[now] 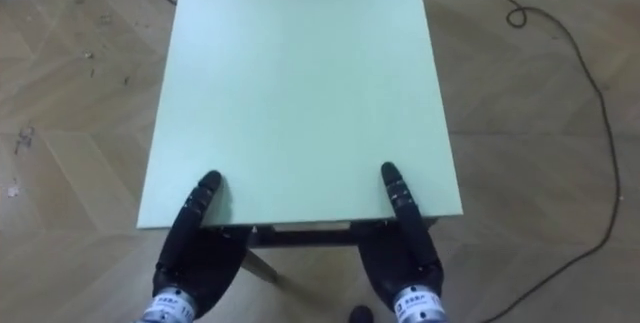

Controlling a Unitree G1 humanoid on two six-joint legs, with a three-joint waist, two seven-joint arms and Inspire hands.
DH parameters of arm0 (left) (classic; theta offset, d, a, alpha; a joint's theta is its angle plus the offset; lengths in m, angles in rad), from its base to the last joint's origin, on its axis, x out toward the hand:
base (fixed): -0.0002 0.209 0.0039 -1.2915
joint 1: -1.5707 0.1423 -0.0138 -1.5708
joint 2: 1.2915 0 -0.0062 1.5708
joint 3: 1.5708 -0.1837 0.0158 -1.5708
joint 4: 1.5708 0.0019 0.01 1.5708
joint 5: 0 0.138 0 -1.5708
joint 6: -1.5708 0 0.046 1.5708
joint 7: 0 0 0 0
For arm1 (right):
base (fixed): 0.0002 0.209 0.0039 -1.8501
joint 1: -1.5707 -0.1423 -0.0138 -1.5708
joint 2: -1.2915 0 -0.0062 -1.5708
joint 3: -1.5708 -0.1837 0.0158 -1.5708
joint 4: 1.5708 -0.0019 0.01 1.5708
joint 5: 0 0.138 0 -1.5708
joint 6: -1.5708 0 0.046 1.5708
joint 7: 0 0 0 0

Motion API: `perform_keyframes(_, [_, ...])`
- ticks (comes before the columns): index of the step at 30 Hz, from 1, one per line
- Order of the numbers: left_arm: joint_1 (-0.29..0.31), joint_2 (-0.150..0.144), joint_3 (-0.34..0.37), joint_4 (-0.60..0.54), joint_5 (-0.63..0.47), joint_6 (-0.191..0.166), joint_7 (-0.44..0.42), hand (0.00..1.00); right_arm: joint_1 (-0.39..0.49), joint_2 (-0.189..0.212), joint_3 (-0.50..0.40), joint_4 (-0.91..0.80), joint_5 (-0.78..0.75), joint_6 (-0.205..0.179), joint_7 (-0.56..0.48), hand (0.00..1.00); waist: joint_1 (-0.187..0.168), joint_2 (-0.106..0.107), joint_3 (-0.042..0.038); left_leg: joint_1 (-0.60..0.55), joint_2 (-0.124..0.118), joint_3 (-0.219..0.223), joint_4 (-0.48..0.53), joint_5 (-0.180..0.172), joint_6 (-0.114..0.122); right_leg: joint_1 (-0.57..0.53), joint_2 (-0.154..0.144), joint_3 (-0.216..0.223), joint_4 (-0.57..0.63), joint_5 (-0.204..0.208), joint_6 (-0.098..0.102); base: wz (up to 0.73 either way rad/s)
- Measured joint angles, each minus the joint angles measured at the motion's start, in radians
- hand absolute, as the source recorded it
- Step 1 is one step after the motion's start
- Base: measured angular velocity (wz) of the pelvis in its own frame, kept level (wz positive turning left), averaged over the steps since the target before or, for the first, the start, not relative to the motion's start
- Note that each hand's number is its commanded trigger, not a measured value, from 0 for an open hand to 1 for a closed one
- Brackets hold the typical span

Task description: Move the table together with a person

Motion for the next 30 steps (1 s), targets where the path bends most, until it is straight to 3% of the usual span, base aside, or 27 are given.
perform_keyframes(2, [-0.002,0.0,-0.001,0.002,0.0,0.0,0.0,1.0,-0.007,0.0,-0.003,0.008,0.008,0.007,0.0,1.0,-0.012,-0.023,-0.0013,-0.033,-0.026,0.01,0.018,0.016,0.027,0.013,-0.015,0.018,-0.073,0.072,0.035,-0.02])
perform_keyframes(3, [-0.002,0.0,-0.001,0.003,0.0,0.0,0.002,1.0,-0.008,0.0,-0.007,0.011,0.008,0.013,0.0,1.0,-0.012,-0.024,-0.0004,-0.054,-0.02,0.039,0.033,0.021,0.046,0.016,-0.019,0.044,-0.089,0.103,0.11,0.06])
perform_keyframes(4, [-0.002,0.002,0.0,0.008,-0.001,0.003,0.004,1.0,-0.001,0.001,-0.01,0.014,0.008,0.019,0.0,1.0,-0.018,-0.012,0.0037,-0.064,0.007,0.084,0.046,0.027,0.054,-0.001,-0.038,0.047,0.044,0.021,0.12,0.17])
perform_keyframes(5, [-0.003,0.005,-0.003,0.009,0.0,0.005,0.005,1.0,0.006,0.001,-0.013,0.014,0.011,0.023,0.0,1.0,-0.025,-0.012,0.0036,-0.064,0.014,0.097,0.04,0.037,0.056,-0.007,-0.051,0.038,0.128,-0.04,0.122,0.4])
perform_keyframes(6, [-0.003,0.006,-0.009,0.009,0.001,0.005,0.005,1.0,0.017,0.002,-0.015,0.013,0.023,0.027,0.0,1.0,-0.032,-0.018,0.0015,-0.062,0.019,0.121,0.017,0.057,0.059,-0.003,-0.08,0.043,0.293,-0.148,0.118,0.22])
perform_keyframes(7, [-0.003,0.003,-0.009,0.008,0.001,0.005,0.005,1.0,0.017,0.001,-0.017,0.013,0.037,0.029,0.0,1.0,-0.022,-0.019,0.0008,-0.063,0.022,0.143,0.004,0.075,0.064,0.021,-0.104,0.054,0.409,-0.227,0.123,0.04])
perform_keyframes(9, [-0.003,-0.003,-0.007,-0.001,0.014,0.005,0.005,1.0,0.015,0.0,-0.017,0.013,0.055,0.028,0.0,1.0,0.001,-0.019,0.0002,-0.076,0.023,0.155,0.004,0.088,0.07,0.102,-0.124,0.076,0.482,-0.303,0.148,-0.25])
perform_keyframes(12, [-0.004,-0.001,-0.002,-0.02,0.021,0.006,0.005,1.0,0.012,0.0,-0.003,0.011,0.081,0.021,0.0,1.0,0.029,-0.034,-0.0016,-0.104,0.021,0.165,0.002,0.11,0.07,0.267,-0.123,0.1,0.389,-0.373,0.172,-0.16])
perform_keyframes(14, [-0.004,0.005,0.007,-0.036,0.022,0.003,0.005,1.0,-0.004,0.0,0.014,0.01,0.085,0.009,0.0,1.0,0.045,-0.051,-0.003,-0.127,0.021,0.184,-0.01,0.13,0.064,0.311,-0.105,0.111,0.255,-0.397,0.176,-0.28])
perform_keyframes(16, [-0.004,0.01,0.023,-0.057,0.031,0.002,0.008,1.0,-0.025,0.003,0.023,0.01,0.084,0.005,0.0,1.0,0.075,-0.065,-0.0028,-0.156,0.028,0.191,-0.019,0.155,0.052,0.337,-0.081,0.107,0.105,-0.389,0.174,-0.36])
perform_keyframes(19, [-0.004,0.007,0.036,-0.06,0.055,0.003,0.009,1.0,-0.031,0.005,0.03,0.012,0.086,0.003,0.0,1.0,0.103,-0.073,-0.0024,-0.171,0.031,0.175,-0.019,0.17,0.036,0.367,-0.059,0.076,0.006,-0.375,0.169,-0.21])
perform_keyframes(25, [-0.004,0.013,0.039,-0.062,0.059,-0.004,0.009,1.0,-0.039,0.004,0.052,0.017,0.086,-0.02,0.008,1.0,0.104,-0.071,-0.0009,-0.203,0.061,0.132,-0.019,0.199,0.01,0.366,-0.018,0.046,-0.028,-0.355,0.138,0.11])
perform_keyframes(30, [0.002,0.015,0.037,-0.062,0.059,-0.005,0.008,1.0,-0.039,-0.001,0.059,0.019,0.086,-0.031,0.016,1.0,0.102,-0.068,0.0008,-0.218,0.066,0.095,-0.019,0.214,0.002,0.369,-0.005,0.009,-0.028,-0.353,0.134,0.21])
